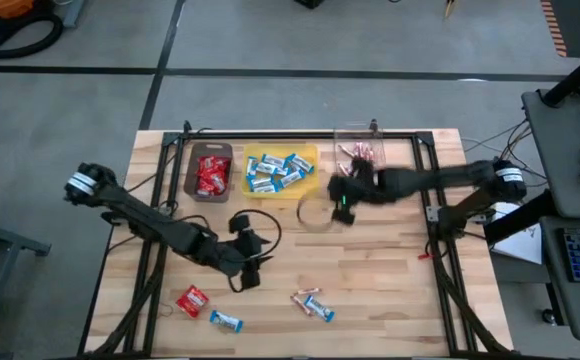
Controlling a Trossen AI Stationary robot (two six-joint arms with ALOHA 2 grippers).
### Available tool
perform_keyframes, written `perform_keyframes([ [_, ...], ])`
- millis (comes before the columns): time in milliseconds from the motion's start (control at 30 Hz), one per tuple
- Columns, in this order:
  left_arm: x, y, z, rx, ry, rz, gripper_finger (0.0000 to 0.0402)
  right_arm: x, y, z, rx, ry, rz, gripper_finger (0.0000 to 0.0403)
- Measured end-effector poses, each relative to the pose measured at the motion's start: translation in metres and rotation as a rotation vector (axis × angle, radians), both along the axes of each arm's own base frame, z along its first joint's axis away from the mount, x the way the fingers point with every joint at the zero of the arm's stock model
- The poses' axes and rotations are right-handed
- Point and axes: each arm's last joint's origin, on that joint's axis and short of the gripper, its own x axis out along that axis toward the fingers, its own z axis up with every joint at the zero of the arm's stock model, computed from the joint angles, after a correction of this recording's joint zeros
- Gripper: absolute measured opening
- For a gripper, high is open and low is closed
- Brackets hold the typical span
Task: Sort candy
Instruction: Put the orange candy into the transparent bin
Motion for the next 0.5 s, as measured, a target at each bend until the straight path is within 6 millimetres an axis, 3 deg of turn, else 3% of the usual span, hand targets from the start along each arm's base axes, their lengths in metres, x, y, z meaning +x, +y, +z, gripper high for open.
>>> perform_keyframes([
  [100,-0.017,-0.004,0.008,-0.092,0.038,0.001,0.0173,-0.01,-0.042,0.021,0.027,0.047,-0.181,0.0011],
  [200,-0.03,-0.01,0.013,-0.169,0.068,-0.011,0.0173,-0.023,-0.091,0.028,0.125,0.015,-0.339,0.0012],
  [367,-0.044,-0.027,0.011,-0.24,0.133,-0.086,0.0173,-0.049,-0.157,0.013,0.348,-0.036,-0.437,0.0029],
  [500,-0.054,-0.037,0.008,-0.298,0.185,-0.092,0.0173,-0.062,-0.184,-0.004,0.38,0.001,-0.522,0.0074],
])
